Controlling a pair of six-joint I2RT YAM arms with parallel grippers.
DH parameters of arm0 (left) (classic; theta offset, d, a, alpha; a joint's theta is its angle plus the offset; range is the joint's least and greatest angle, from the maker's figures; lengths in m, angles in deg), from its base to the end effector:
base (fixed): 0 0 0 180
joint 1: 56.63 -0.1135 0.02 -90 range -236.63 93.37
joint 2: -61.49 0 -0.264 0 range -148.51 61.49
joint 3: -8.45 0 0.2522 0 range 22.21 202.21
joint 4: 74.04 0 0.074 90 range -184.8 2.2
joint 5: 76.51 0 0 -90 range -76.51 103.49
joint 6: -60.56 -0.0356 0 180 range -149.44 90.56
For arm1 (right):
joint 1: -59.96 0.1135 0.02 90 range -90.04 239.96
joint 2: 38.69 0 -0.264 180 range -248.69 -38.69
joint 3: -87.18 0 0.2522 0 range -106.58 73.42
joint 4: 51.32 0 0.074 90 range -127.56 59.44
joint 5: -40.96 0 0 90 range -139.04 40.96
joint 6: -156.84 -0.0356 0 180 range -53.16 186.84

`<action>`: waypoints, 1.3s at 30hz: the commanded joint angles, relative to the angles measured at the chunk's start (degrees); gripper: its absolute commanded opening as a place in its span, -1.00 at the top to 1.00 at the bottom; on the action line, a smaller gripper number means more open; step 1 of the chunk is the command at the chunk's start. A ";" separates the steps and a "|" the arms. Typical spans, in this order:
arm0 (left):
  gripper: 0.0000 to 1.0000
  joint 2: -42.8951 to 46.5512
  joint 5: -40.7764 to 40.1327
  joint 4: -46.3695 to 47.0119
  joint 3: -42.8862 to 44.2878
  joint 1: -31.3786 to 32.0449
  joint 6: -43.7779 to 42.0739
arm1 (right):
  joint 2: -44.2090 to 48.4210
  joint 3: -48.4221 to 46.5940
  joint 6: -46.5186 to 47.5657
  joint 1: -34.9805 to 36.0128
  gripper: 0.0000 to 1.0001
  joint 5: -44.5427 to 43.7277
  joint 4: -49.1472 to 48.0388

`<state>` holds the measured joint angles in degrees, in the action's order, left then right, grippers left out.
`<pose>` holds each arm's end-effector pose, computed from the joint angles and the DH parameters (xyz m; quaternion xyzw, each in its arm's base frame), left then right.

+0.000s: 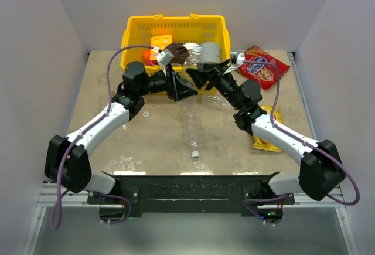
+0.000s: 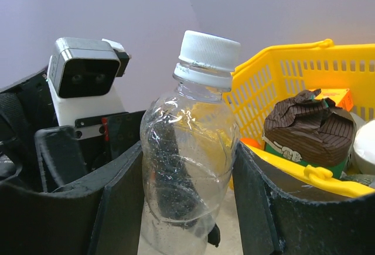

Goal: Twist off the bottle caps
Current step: Pass from the right arm to the left, then unscrew the bottle cap from the plastic bottle.

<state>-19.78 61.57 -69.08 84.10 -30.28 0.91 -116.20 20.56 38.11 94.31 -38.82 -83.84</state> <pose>0.2828 -0.1696 0.3486 0.2636 0.6591 -0.5598 0.4275 0.2540 0.1812 0.3638 -0.1010 0.5553 0.4736 0.6760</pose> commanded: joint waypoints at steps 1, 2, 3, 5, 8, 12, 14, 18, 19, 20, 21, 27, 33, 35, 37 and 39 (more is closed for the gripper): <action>-0.15 0.15 0.89 1.59 -0.01 1.07 -0.90 | -0.79 -1.02 0.69 0.89 0.19 -0.46 -2.50; -0.12 0.06 -0.16 1.06 0.07 1.07 -1.78 | -0.79 -1.10 0.69 0.81 0.16 -0.55 -2.32; -0.04 -0.11 -0.70 0.62 0.07 1.25 -2.13 | -0.53 -1.19 0.78 0.81 0.02 -0.99 -1.97; 0.03 -0.29 -1.66 -0.61 0.07 1.34 -2.92 | -0.36 -1.45 1.22 0.81 -0.15 -1.69 -0.48; 0.10 -0.38 -2.63 -1.49 0.16 1.51 -4.15 | 0.43 -1.63 1.92 0.81 -0.47 -3.53 2.07; 0.17 -0.20 -6.23 -4.21 0.34 2.30 -7.31 | 2.72 -2.68 2.62 0.55 -0.68 -6.43 7.24; 0.17 -0.29 -9.64 -6.93 0.95 2.74 -9.85 | 4.30 -4.09 3.42 0.46 -0.71 -9.42 11.99; 0.18 -0.20 -14.58 -10.81 1.74 4.50 -13.73 | 6.85 -4.00 5.09 0.46 -0.75 -12.59 14.99; 0.18 -0.29 -14.94 -11.16 1.74 4.76 -14.00 | 7.46 -4.44 5.44 0.46 -0.74 -12.85 16.56; 0.18 -0.37 -15.46 -11.25 1.74 4.94 -14.35 | 8.16 -4.70 5.44 0.54 -0.74 -13.81 17.53; 0.18 -0.46 -15.55 -11.25 1.74 5.38 -14.53 | 8.60 -5.14 5.35 0.54 -0.72 -14.52 18.67; 0.18 -0.46 -17.84 -13.44 2.45 7.48 -17.25 | 9.40 -7.34 5.44 0.28 -0.65 -19.97 25.62; 0.18 -0.38 -18.37 -13.89 2.62 8.46 -18.22 | 7.82 -10.59 3.78 -0.51 -0.52 -17.60 30.10; 0.18 -0.38 -18.37 -13.97 2.71 8.72 -18.31 | 7.56 -10.95 2.98 -1.38 -0.44 -16.64 30.64; 0.18 -0.46 -18.28 -14.15 2.80 9.07 -18.66 | 7.55 -11.04 1.93 -1.91 -0.36 -14.45 30.73; 0.18 -0.46 -18.45 -14.41 2.89 9.33 -18.83 | 7.64 -11.04 0.70 -2.79 -0.33 -13.12 30.64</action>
<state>-20.27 43.82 -84.32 84.23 -21.67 -15.81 -108.79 12.25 41.32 93.00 -54.82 -53.92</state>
